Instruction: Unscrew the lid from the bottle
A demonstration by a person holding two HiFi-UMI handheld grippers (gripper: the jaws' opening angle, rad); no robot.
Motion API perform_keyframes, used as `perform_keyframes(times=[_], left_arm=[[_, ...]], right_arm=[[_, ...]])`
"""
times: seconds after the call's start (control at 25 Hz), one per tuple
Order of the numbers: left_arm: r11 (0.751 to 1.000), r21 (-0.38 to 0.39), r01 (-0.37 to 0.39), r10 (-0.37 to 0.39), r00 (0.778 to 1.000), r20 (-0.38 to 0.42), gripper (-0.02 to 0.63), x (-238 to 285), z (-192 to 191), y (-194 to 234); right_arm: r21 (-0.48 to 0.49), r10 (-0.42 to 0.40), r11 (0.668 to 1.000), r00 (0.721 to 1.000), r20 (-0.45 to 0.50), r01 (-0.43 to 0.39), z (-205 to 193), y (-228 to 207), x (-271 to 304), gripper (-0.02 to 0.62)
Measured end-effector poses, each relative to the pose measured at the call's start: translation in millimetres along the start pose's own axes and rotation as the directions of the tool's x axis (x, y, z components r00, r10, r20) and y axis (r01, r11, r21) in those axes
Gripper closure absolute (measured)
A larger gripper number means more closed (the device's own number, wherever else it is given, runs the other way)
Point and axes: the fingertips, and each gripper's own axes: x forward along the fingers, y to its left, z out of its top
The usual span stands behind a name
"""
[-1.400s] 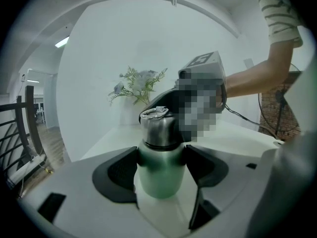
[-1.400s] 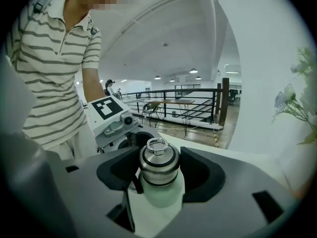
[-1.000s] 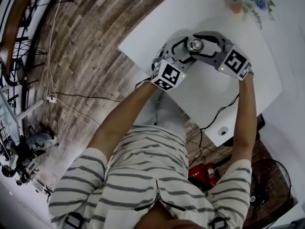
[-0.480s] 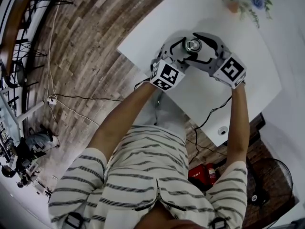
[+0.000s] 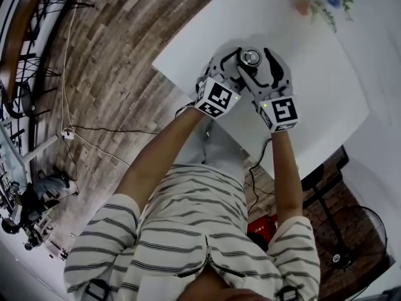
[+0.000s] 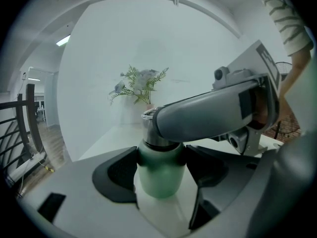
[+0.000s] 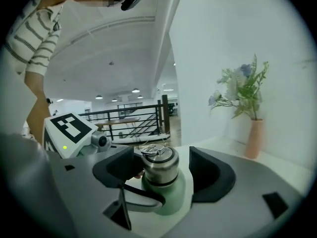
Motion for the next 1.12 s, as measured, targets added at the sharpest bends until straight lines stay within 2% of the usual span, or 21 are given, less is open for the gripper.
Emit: perform_keyframes(times=[0.12, 0.2, 0.36, 0.48, 0.64, 1.12], left_arm=[[1.0, -0.008, -0.004, 0.004, 1.0, -0.004, 0.299, -0.1, -1.1, -1.1], [1.0, -0.009, -0.006, 0.006, 1.0, -0.003, 0.299, 0.0, -1.3, -0.9], [1.0, -0.009, -0.007, 0.007, 1.0, -0.001, 0.298, 1.4, -1.7, -0.8], [1.0, -0.011, -0.003, 0.003, 1.0, 0.002, 0.298, 1.0, -1.3, -0.5], [1.0, -0.01, -0.006, 0.006, 1.0, 0.004, 0.299, 0.5, -1.5, -0.3], [1.0, -0.005, -0.001, 0.001, 1.0, 0.007, 0.299, 0.3, -1.7, -1.6]], right_arm=[[-0.001, -0.141, 0.99, 0.99, 0.007, 0.141, 1.3, -5.4, -2.6, 0.264], [-0.014, -0.207, 0.978, 0.978, -0.004, 0.207, -0.3, -7.2, -0.8, 0.27], [-0.007, -0.27, 0.963, 0.963, -0.014, 0.27, -3.1, -7.9, 4.9, 0.287], [0.003, -0.279, 0.96, 0.96, -0.005, 0.279, -1.9, -4.3, 6.3, 0.328], [-0.013, -0.267, 0.964, 0.964, -0.001, 0.267, -1.9, -3.3, 5.4, 0.335], [-0.082, -0.13, 0.988, 0.992, 0.007, 0.13, -3.3, 0.0, 1.6, 0.342]])
